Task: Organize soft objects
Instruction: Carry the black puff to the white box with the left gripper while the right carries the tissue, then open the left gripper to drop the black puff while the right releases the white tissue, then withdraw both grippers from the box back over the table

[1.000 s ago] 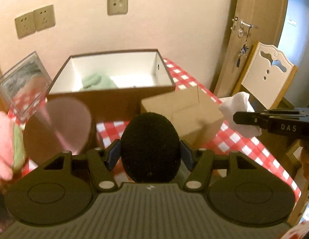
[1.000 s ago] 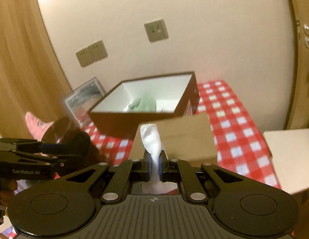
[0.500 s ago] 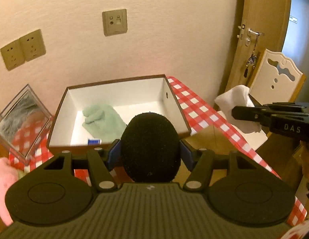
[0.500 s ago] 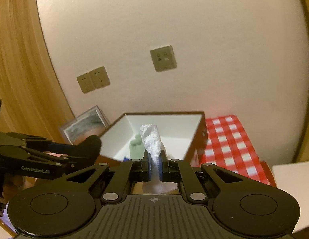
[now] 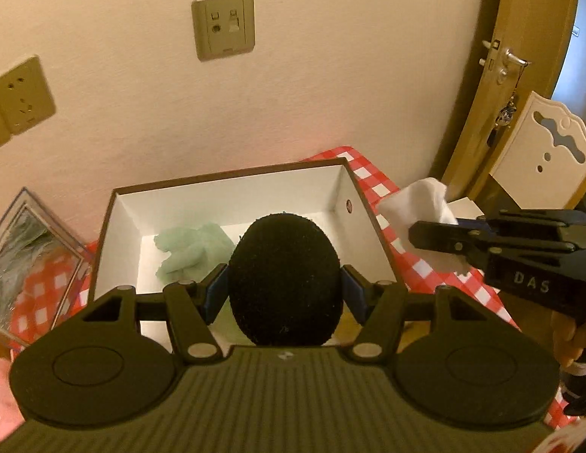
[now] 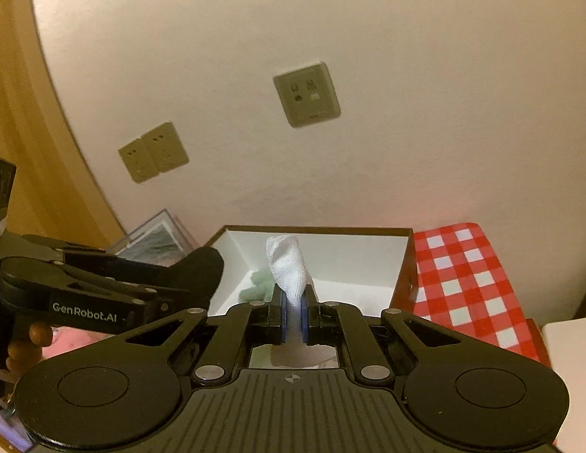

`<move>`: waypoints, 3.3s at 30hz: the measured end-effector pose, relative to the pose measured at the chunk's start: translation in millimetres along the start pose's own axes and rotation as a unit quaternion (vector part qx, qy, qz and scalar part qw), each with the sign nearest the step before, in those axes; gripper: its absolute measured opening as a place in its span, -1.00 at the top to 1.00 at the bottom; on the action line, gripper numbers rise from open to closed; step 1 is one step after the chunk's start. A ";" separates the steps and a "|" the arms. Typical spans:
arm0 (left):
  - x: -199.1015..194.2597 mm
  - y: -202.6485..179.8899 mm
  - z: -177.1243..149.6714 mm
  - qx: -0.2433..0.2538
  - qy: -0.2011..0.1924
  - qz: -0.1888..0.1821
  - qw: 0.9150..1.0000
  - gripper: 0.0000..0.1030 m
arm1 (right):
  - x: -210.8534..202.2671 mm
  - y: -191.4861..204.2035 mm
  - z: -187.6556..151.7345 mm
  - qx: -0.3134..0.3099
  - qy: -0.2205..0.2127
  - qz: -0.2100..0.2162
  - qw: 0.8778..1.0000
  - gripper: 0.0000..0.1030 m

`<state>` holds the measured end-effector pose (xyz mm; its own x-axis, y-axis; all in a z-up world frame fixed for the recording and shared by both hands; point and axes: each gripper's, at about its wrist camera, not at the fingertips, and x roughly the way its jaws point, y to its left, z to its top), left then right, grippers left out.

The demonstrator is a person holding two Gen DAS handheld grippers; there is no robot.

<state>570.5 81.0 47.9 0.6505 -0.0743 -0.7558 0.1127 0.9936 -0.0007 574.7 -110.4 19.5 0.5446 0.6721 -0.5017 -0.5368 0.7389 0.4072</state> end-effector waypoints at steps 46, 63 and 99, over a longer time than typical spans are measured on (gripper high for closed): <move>-4.6 3.2 5.4 0.013 -0.004 0.025 1.000 -0.35 | -12.6 -3.6 -7.4 -0.020 0.011 0.006 1.000 -0.18; -146.1 -34.5 -123.4 -0.043 -0.042 0.005 0.998 -0.35 | -165.4 11.3 -90.6 -0.002 -0.032 0.027 0.999 -0.20; -161.6 -100.8 -378.1 -0.158 0.106 0.072 0.979 -0.35 | -199.5 62.8 -331.7 -0.161 0.218 0.012 0.962 -0.50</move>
<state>170.1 24.9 -77.5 0.4690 0.0540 -0.8815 -0.2286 0.9715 -0.0621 218.6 -213.9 -108.0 0.2460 0.5527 -0.7963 -0.7562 0.6233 0.1991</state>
